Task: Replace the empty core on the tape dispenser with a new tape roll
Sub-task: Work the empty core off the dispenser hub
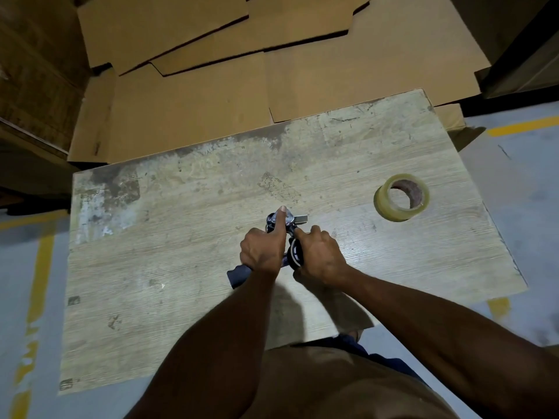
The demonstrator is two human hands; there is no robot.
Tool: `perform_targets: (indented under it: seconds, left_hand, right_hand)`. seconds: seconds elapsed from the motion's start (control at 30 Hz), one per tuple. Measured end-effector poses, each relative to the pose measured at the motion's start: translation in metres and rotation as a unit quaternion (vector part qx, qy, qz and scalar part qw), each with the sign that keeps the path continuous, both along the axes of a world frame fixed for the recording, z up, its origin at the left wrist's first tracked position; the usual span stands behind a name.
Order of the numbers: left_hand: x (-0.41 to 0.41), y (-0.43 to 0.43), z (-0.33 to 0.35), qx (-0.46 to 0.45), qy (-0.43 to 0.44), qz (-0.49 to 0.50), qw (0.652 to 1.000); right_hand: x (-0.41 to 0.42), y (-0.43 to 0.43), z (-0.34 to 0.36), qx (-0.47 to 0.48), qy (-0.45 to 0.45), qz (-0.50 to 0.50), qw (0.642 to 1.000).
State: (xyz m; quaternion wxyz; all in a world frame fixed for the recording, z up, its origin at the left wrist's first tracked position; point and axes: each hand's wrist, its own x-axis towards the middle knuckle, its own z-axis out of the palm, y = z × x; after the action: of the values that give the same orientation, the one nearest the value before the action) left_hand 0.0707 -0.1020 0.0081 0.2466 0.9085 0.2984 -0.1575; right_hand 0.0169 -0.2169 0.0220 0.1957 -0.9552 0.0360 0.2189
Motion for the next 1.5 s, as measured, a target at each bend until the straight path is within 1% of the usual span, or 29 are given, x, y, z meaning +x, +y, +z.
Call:
perform_targets:
  seconds: [0.17, 0.33, 0.43, 0.53, 0.67, 0.8, 0.87, 0.97, 1.03, 1.13, 1.27, 1.43, 1.5]
  left_hand:
    - [0.000, -0.001, -0.005, -0.005, -0.031, 0.026, 0.999]
    - [0.001, -0.003, -0.003, -0.013, -0.043, 0.024, 0.999]
    - [0.001, -0.005, -0.001, -0.008, -0.042, 0.024, 0.999]
    - [0.001, -0.007, 0.002, -0.006, -0.040, 0.028, 0.999]
    - [-0.001, -0.006, 0.005, -0.007, -0.038, 0.023, 0.999]
    - [-0.001, -0.005, 0.006, -0.009, -0.033, 0.007, 0.999]
    - [-0.001, -0.003, 0.004, -0.010, -0.031, -0.001, 0.999]
    - [-0.001, -0.001, 0.003, -0.008, -0.026, -0.021, 0.999]
    - [-0.001, 0.000, 0.002, -0.003, -0.020, -0.041, 0.999]
    - [-0.001, 0.004, -0.001, -0.001, -0.020, -0.070, 0.997]
    - [-0.002, 0.010, -0.005, -0.013, -0.017, -0.095, 0.995]
    - [-0.001, 0.011, -0.006, -0.016, -0.013, -0.096, 0.995]
    - [0.000, 0.009, -0.007, -0.011, -0.006, -0.087, 0.996]
  right_hand:
    - [0.002, -0.009, 0.002, -0.002, 0.003, 0.046, 0.999]
    - [0.000, -0.014, 0.005, 0.003, -0.007, 0.079, 0.997]
    - [0.000, -0.018, 0.006, 0.019, -0.009, 0.076, 0.997]
    - [-0.003, -0.026, 0.005, 0.058, -0.011, 0.067, 0.996]
    - [-0.015, -0.044, 0.008, 0.100, -0.020, 0.016, 0.995]
    - [-0.026, -0.059, 0.004, 0.128, -0.055, -0.111, 0.984]
    - [-0.027, -0.062, 0.001, 0.143, -0.065, -0.153, 0.976]
    - [-0.027, -0.058, -0.002, 0.159, -0.080, -0.182, 0.967]
    - [-0.026, -0.053, -0.003, 0.147, -0.094, -0.184, 0.967]
    - [-0.020, -0.047, -0.003, 0.105, -0.119, -0.126, 0.979]
    - [-0.007, -0.039, 0.006, 0.031, -0.109, -0.016, 0.993]
    - [0.003, -0.028, 0.020, -0.080, -0.088, 0.125, 0.985]
    - [0.006, -0.025, 0.025, -0.129, -0.066, 0.158, 0.977]
